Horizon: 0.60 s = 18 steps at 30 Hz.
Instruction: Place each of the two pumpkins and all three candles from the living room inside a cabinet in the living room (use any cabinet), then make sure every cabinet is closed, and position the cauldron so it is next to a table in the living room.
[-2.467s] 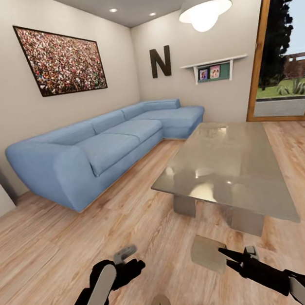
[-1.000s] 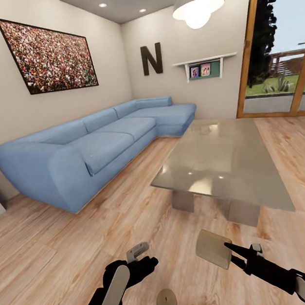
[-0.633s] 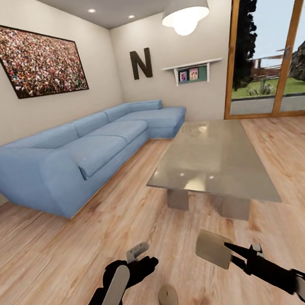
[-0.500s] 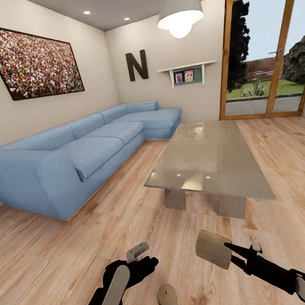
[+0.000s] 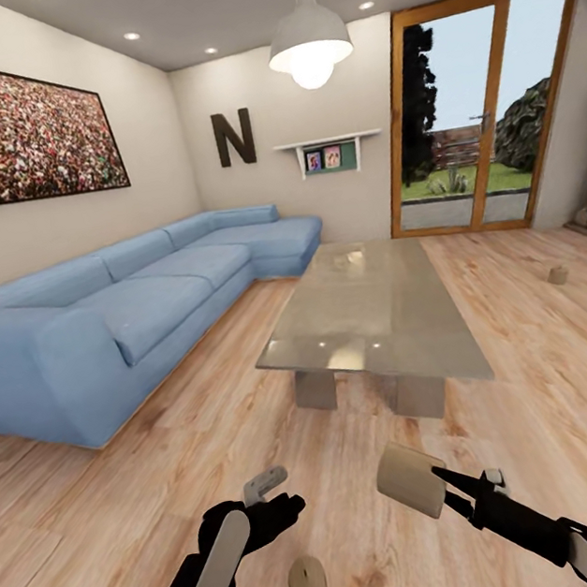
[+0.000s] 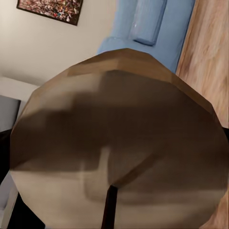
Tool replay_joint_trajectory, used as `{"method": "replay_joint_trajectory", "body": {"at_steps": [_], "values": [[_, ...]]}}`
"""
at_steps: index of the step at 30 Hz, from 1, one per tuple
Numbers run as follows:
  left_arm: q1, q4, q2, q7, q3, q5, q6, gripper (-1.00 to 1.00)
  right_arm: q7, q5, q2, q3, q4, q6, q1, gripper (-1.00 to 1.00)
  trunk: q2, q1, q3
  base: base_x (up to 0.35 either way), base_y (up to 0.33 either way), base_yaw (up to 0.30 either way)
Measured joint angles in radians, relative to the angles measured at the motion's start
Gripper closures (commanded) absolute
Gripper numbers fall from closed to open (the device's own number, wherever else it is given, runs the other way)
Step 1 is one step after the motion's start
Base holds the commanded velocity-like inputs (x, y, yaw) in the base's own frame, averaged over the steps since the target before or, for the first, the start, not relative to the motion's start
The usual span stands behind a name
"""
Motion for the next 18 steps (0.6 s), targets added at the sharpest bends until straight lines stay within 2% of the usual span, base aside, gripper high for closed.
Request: {"method": "replay_joint_trajectory", "body": {"at_steps": [8, 14, 18], "values": [[0.000, 0.000, 0.000, 0.000, 0.000, -0.001, 0.000, -1.00, 0.000, 0.000, 0.000, 0.000, 0.000, 0.000, 0.000, 1.00, 0.000, 0.000, 0.009, 0.061, 0.132, -0.204], [0.000, 0.000, 0.001, 0.000, 0.000, -0.001, 0.000, -1.00, 0.000, 0.001, 0.000, 0.000, 0.000, 0.000, 0.000, 1.00, 0.000, 0.000, 0.011, 0.184, 0.130, -0.044], [0.000, -0.001, 0.001, 0.000, 0.000, -0.005, 0.000, -1.00, 0.000, 0.001, 0.000, 0.000, 0.000, 0.000, 0.000, 1.00, 0.000, 0.000, 0.011, 0.044, 0.021, -0.003]]}}
